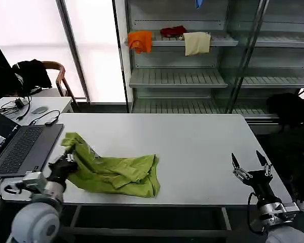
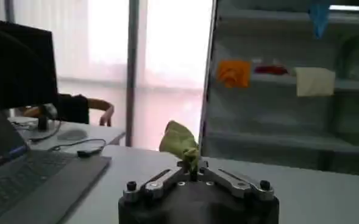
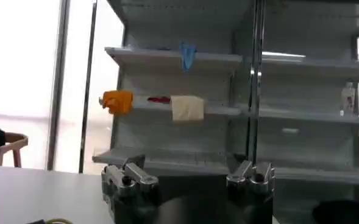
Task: Fold and organize the clothes.
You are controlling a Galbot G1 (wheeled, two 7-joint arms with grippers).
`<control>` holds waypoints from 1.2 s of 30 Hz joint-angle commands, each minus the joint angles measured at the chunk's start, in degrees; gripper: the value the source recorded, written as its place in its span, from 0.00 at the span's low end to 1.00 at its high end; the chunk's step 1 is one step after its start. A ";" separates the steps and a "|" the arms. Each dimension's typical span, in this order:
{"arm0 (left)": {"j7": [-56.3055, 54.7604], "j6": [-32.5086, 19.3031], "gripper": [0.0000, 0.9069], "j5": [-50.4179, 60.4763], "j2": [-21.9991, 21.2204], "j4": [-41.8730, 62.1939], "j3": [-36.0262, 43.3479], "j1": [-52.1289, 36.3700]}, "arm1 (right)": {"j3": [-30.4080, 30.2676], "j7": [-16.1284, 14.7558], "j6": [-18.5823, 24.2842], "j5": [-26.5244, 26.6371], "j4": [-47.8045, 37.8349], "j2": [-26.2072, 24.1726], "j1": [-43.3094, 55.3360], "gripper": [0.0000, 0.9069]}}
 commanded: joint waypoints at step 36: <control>4.92 -3.40 1.00 28.78 -12.34 11.00 32.89 -8.41 | -2.01 -0.11 -0.75 -1.88 -0.42 1.46 1.64 1.00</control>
